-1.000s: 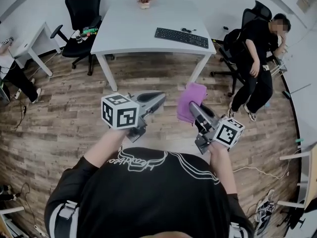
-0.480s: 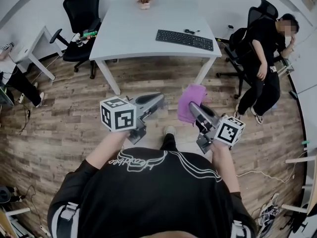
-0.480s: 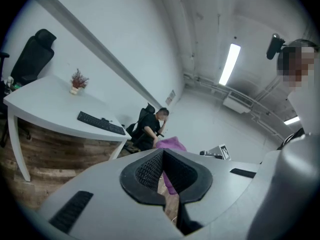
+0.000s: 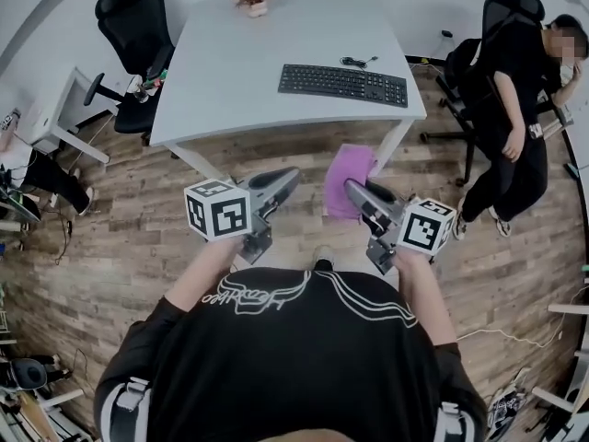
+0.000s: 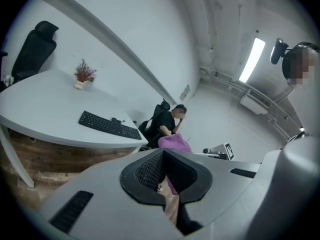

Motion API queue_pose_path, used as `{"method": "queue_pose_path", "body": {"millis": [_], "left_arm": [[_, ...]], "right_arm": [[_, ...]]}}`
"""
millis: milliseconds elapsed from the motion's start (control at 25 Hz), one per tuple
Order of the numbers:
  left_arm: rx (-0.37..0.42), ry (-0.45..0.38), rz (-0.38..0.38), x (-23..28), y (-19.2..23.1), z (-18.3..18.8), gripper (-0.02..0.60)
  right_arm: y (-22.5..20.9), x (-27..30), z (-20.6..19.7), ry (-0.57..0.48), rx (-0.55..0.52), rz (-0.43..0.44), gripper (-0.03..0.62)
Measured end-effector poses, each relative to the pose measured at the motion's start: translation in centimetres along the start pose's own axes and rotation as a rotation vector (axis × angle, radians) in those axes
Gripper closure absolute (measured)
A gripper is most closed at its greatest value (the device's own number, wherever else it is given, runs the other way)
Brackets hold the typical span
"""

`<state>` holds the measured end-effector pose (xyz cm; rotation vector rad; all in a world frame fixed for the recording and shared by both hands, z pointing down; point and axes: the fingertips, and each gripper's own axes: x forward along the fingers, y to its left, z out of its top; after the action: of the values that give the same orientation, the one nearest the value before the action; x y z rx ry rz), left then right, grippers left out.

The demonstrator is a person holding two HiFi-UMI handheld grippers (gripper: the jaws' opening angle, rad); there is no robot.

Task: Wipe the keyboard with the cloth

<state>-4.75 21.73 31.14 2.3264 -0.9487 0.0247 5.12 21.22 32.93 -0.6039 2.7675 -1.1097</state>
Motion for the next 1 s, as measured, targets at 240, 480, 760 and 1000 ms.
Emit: {"method": "queue_pose_path", "body": {"millis": [240,480,760,1000], "left_arm": [[0.03,-0.013,0.001,7.3,2.1,5.3,0.578],[0.059,0.0,-0.01,9.7,2.7,7.5,0.579],[0.07,0.024,-0.024,11.6,4.7,8.5,0.578],[0.042,0.095,-0.075,15.2,7.5,8.6,0.579]], "right_arm": [[-5.7,1.1,7.5,-0.035,-0.027,-0.007,0.533],[-7.4,1.2,10.8,-0.057,-0.027,0.005,0.533],[-9.5,1.1,12.7,-0.107,-0.012,-0.036,0.533],[-12.7,1.1,14.1,-0.142,0.019,-0.117,0.533]]}}
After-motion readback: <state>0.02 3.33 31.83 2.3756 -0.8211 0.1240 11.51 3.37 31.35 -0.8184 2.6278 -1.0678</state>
